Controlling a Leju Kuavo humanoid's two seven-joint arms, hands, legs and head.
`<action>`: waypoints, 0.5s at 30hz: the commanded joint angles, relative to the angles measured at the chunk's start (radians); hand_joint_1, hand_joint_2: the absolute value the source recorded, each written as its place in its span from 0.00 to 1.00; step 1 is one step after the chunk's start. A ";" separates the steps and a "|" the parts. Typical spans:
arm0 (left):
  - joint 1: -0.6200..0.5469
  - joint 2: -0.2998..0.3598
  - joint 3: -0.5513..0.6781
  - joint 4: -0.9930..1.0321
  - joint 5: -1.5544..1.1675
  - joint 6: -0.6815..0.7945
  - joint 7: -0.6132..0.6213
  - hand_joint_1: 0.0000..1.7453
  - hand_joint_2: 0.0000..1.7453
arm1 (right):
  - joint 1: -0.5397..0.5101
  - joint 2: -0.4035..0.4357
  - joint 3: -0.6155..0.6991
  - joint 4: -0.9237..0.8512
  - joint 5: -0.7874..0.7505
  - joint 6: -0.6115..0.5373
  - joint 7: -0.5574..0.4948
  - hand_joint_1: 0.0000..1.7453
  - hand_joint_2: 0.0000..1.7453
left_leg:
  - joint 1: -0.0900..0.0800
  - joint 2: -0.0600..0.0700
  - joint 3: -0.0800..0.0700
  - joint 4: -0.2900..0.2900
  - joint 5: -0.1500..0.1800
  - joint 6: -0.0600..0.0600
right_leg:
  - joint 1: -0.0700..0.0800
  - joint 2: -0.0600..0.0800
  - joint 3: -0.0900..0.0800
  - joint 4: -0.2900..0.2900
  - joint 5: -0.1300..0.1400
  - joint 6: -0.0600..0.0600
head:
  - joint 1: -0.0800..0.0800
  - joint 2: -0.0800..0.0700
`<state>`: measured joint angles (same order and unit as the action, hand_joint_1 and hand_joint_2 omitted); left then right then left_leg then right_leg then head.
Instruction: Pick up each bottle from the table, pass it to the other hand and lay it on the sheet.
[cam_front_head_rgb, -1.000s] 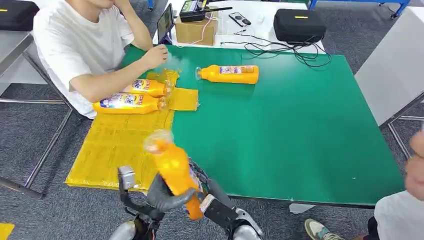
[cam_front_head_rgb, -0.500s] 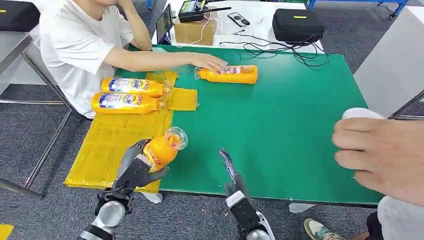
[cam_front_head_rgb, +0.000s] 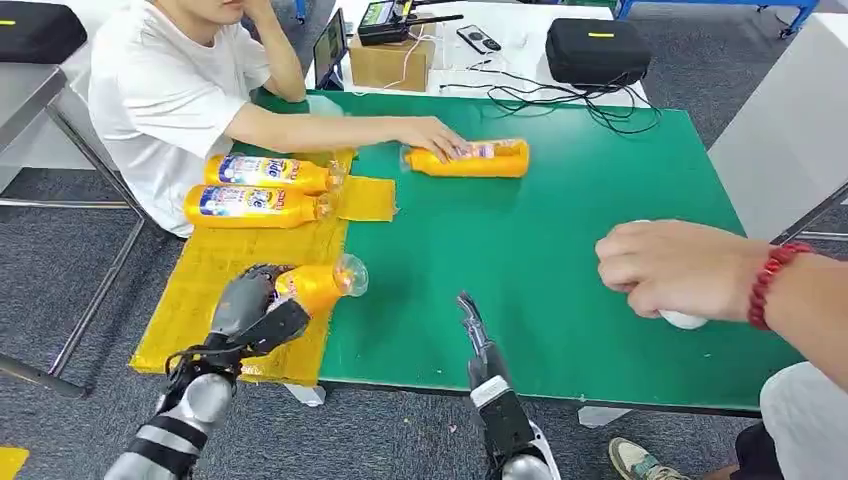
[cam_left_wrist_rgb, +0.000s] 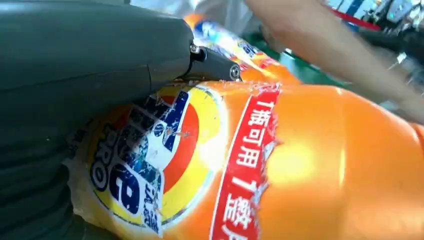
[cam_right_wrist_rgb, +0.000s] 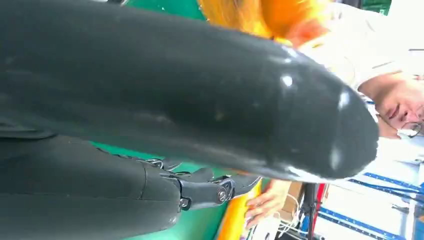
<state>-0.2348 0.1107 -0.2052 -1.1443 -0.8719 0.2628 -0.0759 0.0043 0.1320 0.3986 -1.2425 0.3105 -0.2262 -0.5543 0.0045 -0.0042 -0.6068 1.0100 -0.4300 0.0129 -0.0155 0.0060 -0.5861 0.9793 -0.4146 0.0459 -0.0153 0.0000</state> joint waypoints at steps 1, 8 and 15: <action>-0.321 0.068 -0.149 0.634 -0.325 -0.012 0.082 1.00 1.00 | -0.074 0.023 -0.030 0.123 -0.008 0.034 -0.019 0.00 0.00 | 0.000 -0.001 0.004 -0.002 0.001 -0.001 | 0.000 -0.001 0.003 -0.001 0.000 -0.002 | -0.001 0.000; -0.410 -0.022 -0.188 0.790 -0.410 -0.093 0.187 1.00 1.00 | -0.083 0.012 -0.043 0.125 -0.006 0.049 -0.013 0.00 0.00 | 0.000 -0.007 0.006 -0.002 0.004 -0.001 | 0.000 -0.008 0.008 -0.002 0.000 -0.002 | -0.001 0.000; -0.407 -0.064 -0.156 0.814 -0.365 -0.223 0.152 0.00 1.00 | -0.056 0.021 -0.062 0.137 -0.011 0.051 -0.010 0.00 0.00 | 0.000 -0.008 0.009 -0.003 0.007 -0.003 | 0.000 -0.008 0.009 -0.002 0.002 -0.006 | -0.001 0.000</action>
<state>-0.6299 0.1037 -0.3361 -0.5226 -1.2631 0.1399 0.0847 -0.0469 0.1480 0.3769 -1.1826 0.3029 -0.1827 -0.5657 0.0040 -0.0152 -0.5952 1.0092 -0.4276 0.0103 -0.0160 -0.0026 -0.5790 0.9793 -0.4170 0.0438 -0.0160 0.0000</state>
